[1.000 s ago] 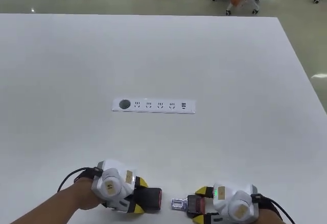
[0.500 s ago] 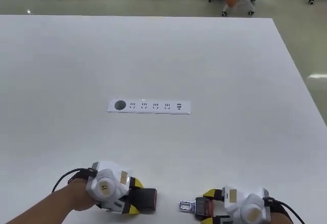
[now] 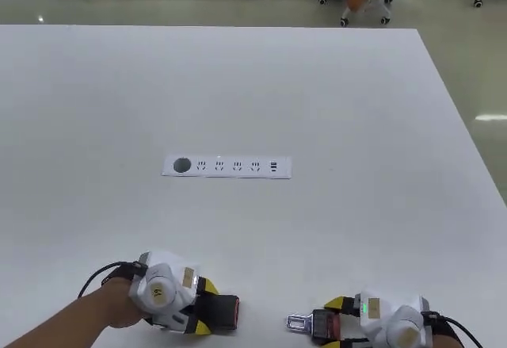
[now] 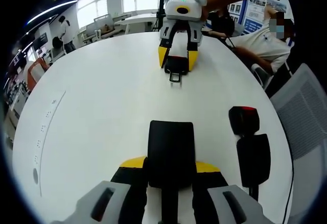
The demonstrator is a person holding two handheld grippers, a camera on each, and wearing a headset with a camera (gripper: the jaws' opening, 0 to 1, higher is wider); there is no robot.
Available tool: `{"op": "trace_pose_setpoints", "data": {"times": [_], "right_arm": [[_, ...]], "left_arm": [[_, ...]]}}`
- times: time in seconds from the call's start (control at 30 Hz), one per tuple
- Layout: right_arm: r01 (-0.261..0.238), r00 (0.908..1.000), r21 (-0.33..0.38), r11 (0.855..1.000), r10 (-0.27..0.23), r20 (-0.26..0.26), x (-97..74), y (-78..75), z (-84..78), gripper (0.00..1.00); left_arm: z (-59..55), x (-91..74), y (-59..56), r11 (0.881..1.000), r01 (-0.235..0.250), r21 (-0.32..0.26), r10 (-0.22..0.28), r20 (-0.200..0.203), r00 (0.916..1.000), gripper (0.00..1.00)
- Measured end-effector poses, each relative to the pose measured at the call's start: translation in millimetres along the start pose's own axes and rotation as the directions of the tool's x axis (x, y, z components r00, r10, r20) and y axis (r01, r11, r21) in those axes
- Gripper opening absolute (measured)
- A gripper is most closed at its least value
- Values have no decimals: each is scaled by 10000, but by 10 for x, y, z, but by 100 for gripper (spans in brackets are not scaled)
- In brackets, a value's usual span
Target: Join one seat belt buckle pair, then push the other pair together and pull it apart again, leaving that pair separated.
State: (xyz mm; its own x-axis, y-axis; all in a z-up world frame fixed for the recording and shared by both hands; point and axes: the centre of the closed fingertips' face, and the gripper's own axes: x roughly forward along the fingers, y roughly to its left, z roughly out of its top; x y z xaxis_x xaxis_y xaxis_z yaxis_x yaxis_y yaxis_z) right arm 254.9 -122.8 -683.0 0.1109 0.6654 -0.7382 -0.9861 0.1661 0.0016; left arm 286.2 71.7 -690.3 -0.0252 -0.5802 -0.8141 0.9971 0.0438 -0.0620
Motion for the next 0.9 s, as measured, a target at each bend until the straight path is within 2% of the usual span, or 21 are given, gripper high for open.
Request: {"op": "trace_pose_setpoints", "data": {"times": [0.13, 0.43, 0.5, 0.67, 0.8, 0.9], "right_arm": [[-18, 10000, 39, 10000, 18, -14, -2, -13, -39, 33], [-35, 9999, 25, 10000, 36, -100, 58, -34, 9, 33], [-8, 9999, 34, 10000, 9, -144, 71, -42, 23, 34], [120, 9997, 135, 9998, -117, -204, 84, -47, 58, 34], [286, 9994, 326, 9991, -279, -199, 124, -52, 95, 40], [453, 9988, 424, 9981, -445, -181, 111, -31, 141, 45]], "left_arm": [[6, 0, 0, 10000, 0, -7, 0, -5, 10000, 33], [23, 0, -7, 9999, -120, -116, 120, -44, 9999, 34], [20, 12, -3, 9999, -111, -99, 109, -203, 9997, 34], [57, -6, -55, 9997, 152, -171, -160, -473, 9988, 40], [102, 3, -125, 9969, 285, -728, -307, -292, 9991, 51], [106, 1, -149, 9970, 268, -726, -296, -378, 9988, 57]]}}
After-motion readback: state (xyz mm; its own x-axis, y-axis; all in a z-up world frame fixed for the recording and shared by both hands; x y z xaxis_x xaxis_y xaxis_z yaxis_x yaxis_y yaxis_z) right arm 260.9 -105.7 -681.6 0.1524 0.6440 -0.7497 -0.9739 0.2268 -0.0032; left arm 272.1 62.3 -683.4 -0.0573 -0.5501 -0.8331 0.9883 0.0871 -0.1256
